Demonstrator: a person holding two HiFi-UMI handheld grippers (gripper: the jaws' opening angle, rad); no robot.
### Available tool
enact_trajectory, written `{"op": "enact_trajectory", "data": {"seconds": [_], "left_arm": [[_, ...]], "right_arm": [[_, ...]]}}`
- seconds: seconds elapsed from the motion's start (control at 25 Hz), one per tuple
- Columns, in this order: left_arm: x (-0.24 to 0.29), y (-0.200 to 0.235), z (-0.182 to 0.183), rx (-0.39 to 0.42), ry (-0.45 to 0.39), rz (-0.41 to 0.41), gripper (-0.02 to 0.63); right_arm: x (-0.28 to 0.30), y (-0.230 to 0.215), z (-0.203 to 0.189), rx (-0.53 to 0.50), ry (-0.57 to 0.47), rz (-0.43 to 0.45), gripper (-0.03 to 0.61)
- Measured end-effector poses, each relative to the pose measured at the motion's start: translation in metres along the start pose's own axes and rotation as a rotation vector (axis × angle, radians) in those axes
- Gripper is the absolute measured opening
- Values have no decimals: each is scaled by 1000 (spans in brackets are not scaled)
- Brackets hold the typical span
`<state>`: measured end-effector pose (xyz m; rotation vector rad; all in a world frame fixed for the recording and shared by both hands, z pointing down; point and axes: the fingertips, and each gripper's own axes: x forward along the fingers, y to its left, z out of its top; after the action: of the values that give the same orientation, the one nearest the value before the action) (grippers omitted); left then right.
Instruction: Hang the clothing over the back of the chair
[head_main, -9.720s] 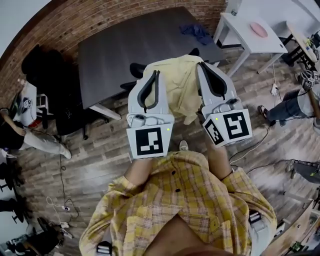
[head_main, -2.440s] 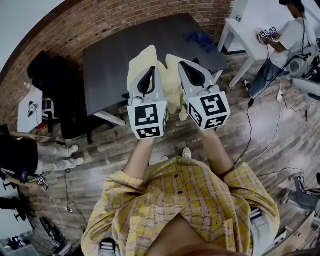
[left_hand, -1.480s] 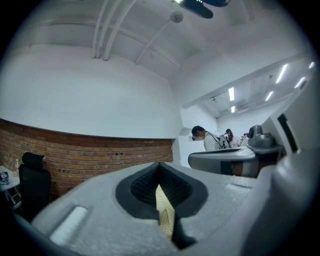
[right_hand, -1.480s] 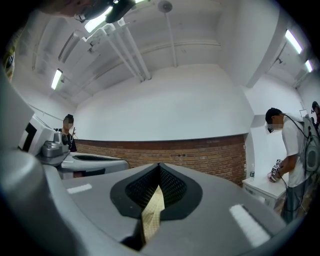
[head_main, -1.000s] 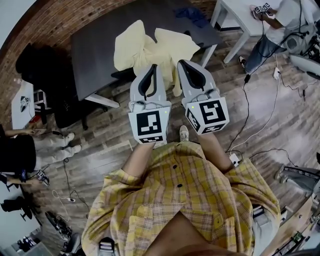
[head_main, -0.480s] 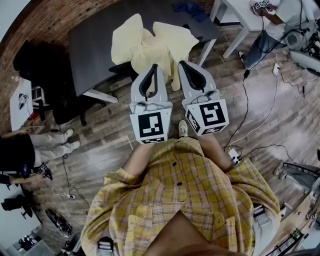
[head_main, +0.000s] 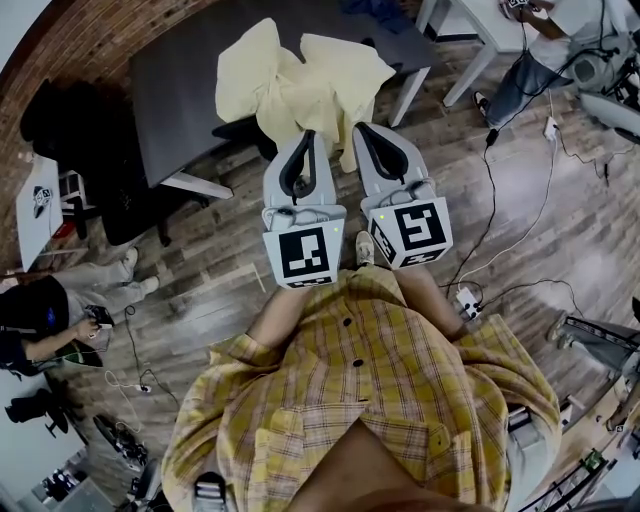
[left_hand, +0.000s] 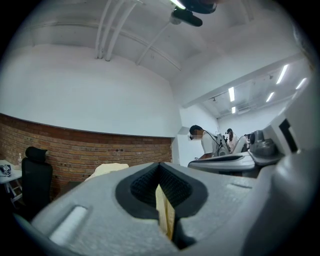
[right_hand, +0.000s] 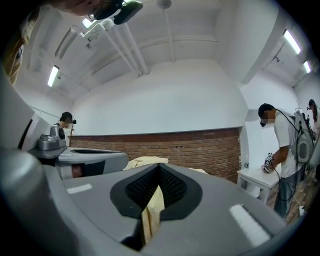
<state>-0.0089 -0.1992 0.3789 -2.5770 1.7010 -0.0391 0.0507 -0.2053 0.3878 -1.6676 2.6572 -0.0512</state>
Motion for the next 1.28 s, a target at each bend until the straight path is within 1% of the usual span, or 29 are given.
{"op": "enact_trajectory", "data": {"seconds": [0.08,0.24,0.4,0.52,0.6,0.76,0.88,1.12,1.28], "left_arm": [[0,0,-2,-20,1,4,-2],[-1,-2,-7,-1,22,-4,-2],[-1,-4,-4,-23,-11,-5,-2],[-1,-5,-9,-3,13,-17,-3],[-1,-5,-9,-10,8,-18,-3],[-1,-5,-13,-6,26,-23,-3],[-1,-6,-8,-29,6,-18,-2],[-2,-6,-13,-16,23,-17,-2],[-2,-4,-13,-30,15,-7,-2]], "right_arm": [[0,1,-3,0,0,2,-2],[0,2,-8,-1,10,0,-2],[0,4,-8,-4,7,-4,-2],[1,3,-6,-4,0,-8,-2],[1,2,-7,-6,-3,-10,-2],[2,2,-8,-3,-1,-10,-2],[2,2,-7,1,1,-10,-2],[2,3,-9,1,0,-4,-2],[1,1,-9,3,-2,-6,-2]]}}
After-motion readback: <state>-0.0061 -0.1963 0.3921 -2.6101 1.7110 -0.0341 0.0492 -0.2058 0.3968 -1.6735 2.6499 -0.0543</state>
